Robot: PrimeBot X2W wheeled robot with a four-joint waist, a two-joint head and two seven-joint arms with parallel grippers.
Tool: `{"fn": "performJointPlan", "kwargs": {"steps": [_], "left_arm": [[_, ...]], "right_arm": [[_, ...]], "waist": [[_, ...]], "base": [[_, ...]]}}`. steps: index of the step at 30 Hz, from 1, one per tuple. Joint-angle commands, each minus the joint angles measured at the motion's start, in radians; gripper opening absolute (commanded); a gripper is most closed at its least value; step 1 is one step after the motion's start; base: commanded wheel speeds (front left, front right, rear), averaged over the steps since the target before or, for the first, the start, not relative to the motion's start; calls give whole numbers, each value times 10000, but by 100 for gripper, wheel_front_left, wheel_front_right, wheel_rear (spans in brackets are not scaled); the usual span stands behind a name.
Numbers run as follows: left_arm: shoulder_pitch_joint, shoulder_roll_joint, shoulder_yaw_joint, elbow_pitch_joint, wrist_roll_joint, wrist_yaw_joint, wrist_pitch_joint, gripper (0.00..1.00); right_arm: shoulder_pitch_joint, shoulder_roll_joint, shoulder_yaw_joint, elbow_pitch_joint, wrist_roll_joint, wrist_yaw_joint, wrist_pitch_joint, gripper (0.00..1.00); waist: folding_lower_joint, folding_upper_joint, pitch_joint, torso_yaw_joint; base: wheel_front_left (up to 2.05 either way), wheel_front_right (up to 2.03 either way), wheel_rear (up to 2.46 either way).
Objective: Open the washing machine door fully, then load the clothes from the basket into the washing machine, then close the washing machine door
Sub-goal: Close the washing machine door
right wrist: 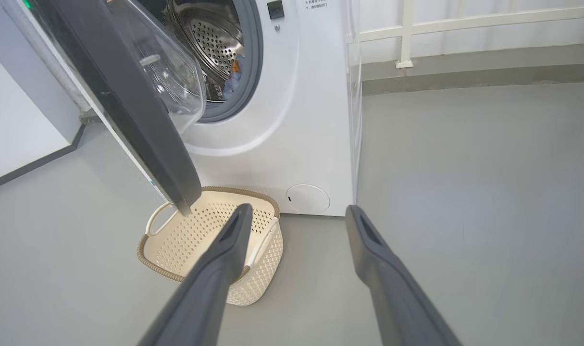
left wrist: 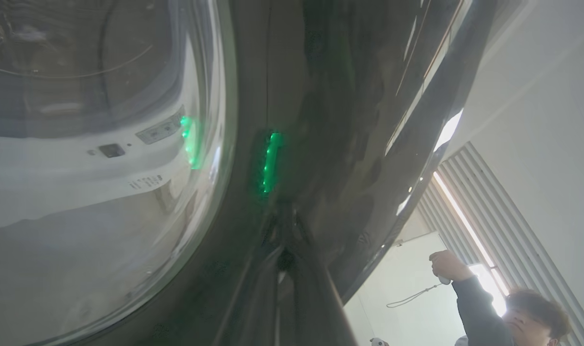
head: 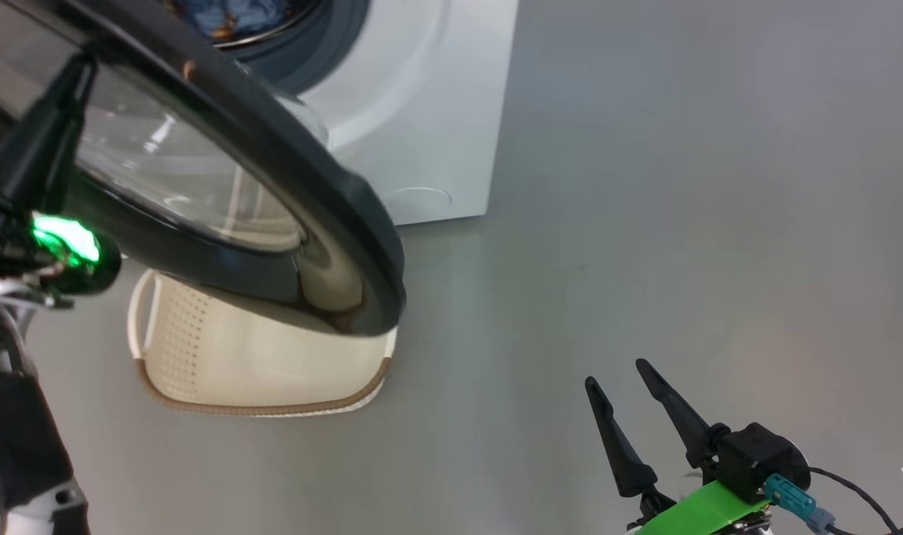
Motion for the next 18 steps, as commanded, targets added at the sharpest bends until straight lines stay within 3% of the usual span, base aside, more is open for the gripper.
{"fn": "performJointPlan", "kwargs": {"steps": [1,10,18], "left_arm": [[-371,301,166,-193,175,-90,-131,0],[-912,236,176,178,1508,-108,-1632,0],[-1262,172,-76,415,1857,-110,-2453,0]], "right_arm": [[-257,72,260,-198,26,90,-101,100],[-375,72,272,-231,102,90,-125,100],[-410,72,292,-318,229,90,-129,100]], "waist": [[0,-1,156,-192],[0,-1,414,-648],[0,-1,542,-866]], "base": [[0,0,0],[0,0,0],[0,0,0]]}}
